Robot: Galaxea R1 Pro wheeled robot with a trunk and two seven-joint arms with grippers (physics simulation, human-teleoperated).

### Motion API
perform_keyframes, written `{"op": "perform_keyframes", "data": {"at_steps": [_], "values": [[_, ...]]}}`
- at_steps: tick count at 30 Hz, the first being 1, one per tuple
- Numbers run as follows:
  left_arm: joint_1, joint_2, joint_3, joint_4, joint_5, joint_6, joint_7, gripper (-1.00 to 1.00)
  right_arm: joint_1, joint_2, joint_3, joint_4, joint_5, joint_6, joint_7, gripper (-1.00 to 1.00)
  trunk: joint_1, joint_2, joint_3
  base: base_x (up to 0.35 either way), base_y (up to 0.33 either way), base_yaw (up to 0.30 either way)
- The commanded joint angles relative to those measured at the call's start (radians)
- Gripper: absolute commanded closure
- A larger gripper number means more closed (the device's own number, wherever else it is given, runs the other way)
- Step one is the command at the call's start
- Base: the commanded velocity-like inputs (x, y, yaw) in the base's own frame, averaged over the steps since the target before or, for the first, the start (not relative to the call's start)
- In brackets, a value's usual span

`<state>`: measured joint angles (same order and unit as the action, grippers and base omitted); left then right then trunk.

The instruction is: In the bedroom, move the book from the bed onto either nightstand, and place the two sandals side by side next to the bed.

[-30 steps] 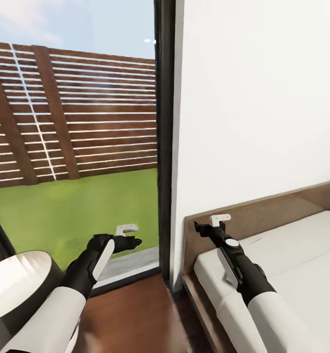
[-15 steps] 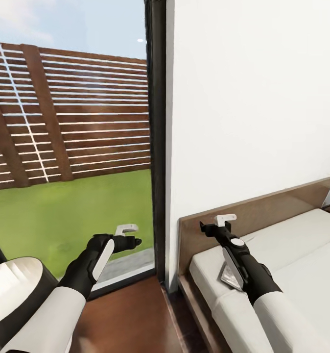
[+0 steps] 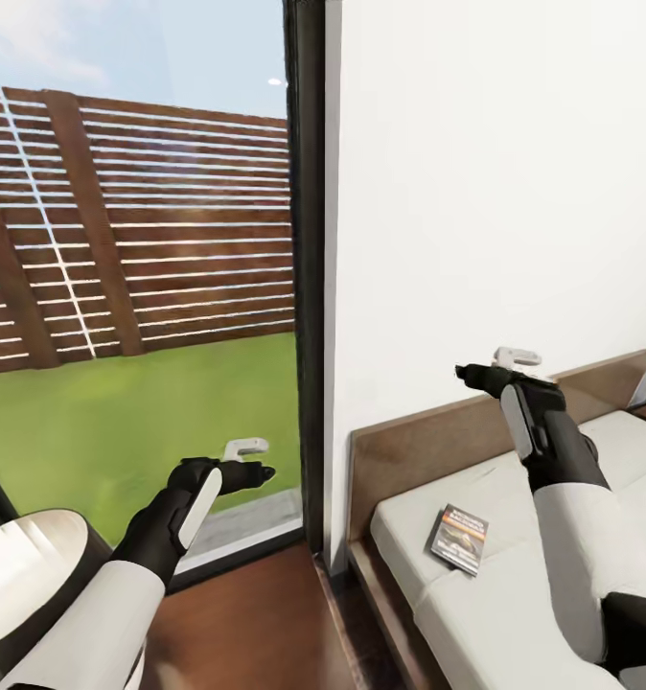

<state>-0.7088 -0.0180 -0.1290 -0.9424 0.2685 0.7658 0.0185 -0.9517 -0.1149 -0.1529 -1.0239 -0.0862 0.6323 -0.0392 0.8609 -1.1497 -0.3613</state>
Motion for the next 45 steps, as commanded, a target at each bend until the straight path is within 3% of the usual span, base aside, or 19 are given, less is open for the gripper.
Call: {"op": "perform_keyframes", "data": {"at_steps": [1, 3, 6, 7, 9, 13, 18, 21, 28, 29, 34, 39, 45], "values": [[-0.001, 0.000, -0.001, -0.001, 0.003, 0.004, 0.001, -1.00, -0.043, -0.004, 0.000, 0.047, -0.009, 0.021, -0.032, -1.00, -0.004, 0.006, 0.002, 0.000, 0.000, 0.000], [-0.001, 0.000, -0.001, -0.001, 0.003, 0.004, 0.000, -1.00, -0.111, -0.008, -0.001, 0.121, -0.010, 0.041, -0.066, -1.00, -0.012, 0.020, 0.008, 0.000, 0.000, 0.000], [-0.001, 0.000, -0.001, -0.002, 0.003, 0.004, 0.000, -1.00, -0.300, -0.039, -0.002, 0.366, -0.010, 0.058, -0.109, -1.00, -0.023, 0.041, 0.018, 0.000, 0.000, 0.000], [-0.001, 0.001, -0.002, -0.001, 0.003, 0.004, 0.000, -1.00, -0.406, -0.064, -0.002, 0.526, -0.013, 0.057, -0.115, -1.00, -0.027, 0.048, 0.021, 0.000, 0.000, 0.000], [-0.001, 0.000, -0.003, -0.001, 0.003, 0.004, 0.001, -1.00, -0.518, -0.081, -0.001, 0.693, -0.010, 0.053, -0.119, -1.00, -0.035, 0.062, 0.027, 0.000, 0.000, 0.000], [-0.001, 0.000, -0.003, -0.001, 0.003, 0.001, 0.001, -1.00, -0.599, -0.088, -0.001, 0.780, -0.011, 0.056, -0.122, -1.00, -0.050, 0.090, 0.040, 0.000, 0.000, 0.000], [-0.001, 0.001, -0.004, -0.001, 0.003, -0.021, 0.000, -1.00, -0.625, -0.092, -0.002, 0.809, -0.018, 0.087, -0.128, -1.00, -0.069, 0.125, 0.055, 0.000, 0.000, 0.000], [0.000, 0.000, -0.003, 0.000, 0.003, -0.034, -0.001, -1.00, -0.629, -0.092, 0.002, 0.820, -0.018, 0.145, -0.128, -1.00, -0.081, 0.146, 0.065, 0.000, 0.000, 0.000], [0.000, -0.005, -0.004, 0.000, 0.004, -0.035, -0.002, -1.00, -0.606, -0.078, 0.005, 0.825, -0.020, 0.147, -0.125, -1.00, -0.107, 0.195, 0.087, 0.000, 0.000, 0.000], [0.000, -0.004, -0.004, 0.001, 0.005, -0.035, -0.002, -1.00, -0.591, -0.057, 0.005, 0.829, -0.020, 0.145, -0.125, -1.00, -0.111, 0.202, 0.090, 0.000, 0.000, 0.000], [0.000, -0.006, -0.007, -0.001, 0.004, -0.034, -0.001, -1.00, -0.577, -0.030, 0.004, 0.838, -0.020, 0.144, -0.123, -1.00, -0.130, 0.237, 0.105, 0.000, 0.000, 0.000], [0.000, -0.010, -0.015, -0.016, 0.003, -0.035, 0.000, -1.00, -0.538, -0.024, 0.004, 0.884, -0.021, 0.134, -0.115, -1.00, -0.150, 0.272, 0.121, 0.000, 0.000, 0.000], [0.000, -0.006, -0.027, -0.064, 0.003, -0.034, 0.000, -1.00, -0.518, -0.028, 0.001, 0.889, -0.020, 0.118, -0.052, -1.00, -0.173, 0.314, 0.137, 0.000, 0.000, 0.000]]}}
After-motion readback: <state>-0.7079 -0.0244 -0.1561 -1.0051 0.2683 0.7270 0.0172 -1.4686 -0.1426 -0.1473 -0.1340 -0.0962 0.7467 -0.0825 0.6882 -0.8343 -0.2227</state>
